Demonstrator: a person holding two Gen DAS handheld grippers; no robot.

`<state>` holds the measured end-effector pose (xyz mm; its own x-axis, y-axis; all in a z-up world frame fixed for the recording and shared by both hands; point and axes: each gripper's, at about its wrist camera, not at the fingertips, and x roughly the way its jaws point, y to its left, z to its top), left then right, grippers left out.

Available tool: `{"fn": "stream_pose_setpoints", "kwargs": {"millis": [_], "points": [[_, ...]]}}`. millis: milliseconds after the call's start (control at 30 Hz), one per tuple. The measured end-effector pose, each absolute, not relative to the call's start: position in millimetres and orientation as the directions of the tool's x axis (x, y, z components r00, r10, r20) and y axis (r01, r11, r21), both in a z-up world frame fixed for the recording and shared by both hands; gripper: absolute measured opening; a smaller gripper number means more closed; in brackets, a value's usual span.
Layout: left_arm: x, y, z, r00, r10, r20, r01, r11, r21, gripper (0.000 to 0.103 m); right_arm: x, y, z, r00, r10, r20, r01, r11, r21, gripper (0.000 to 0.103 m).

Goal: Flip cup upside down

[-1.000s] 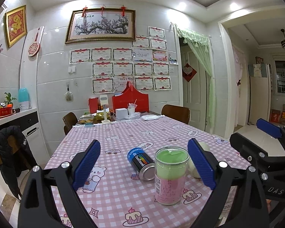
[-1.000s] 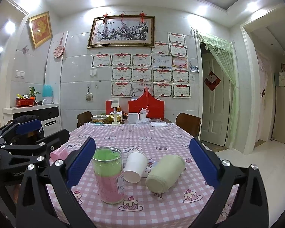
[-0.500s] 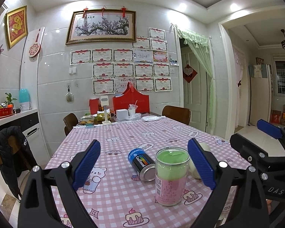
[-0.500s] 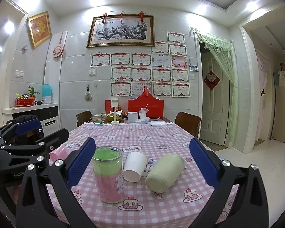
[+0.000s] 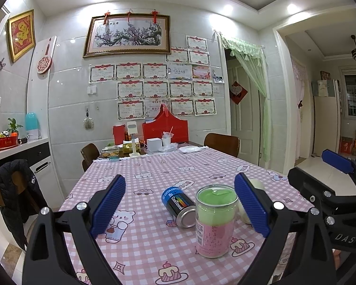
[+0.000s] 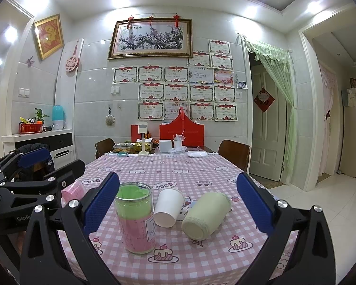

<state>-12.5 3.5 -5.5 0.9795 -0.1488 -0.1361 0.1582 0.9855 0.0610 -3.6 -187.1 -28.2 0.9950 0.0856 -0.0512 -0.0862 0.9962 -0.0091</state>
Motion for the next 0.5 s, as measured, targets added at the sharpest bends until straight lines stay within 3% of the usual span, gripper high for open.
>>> {"fn": "stream_pose_setpoints", "kwargs": {"millis": [500], "points": [[-13.2,5.3,-6.1,0.979,-0.147,-0.139,0.156,0.986,0.061,0.092,-3.7,-187.0,-29.9,0.995,0.083,-0.057,-0.083,0.996,-0.009,0.096]]}}
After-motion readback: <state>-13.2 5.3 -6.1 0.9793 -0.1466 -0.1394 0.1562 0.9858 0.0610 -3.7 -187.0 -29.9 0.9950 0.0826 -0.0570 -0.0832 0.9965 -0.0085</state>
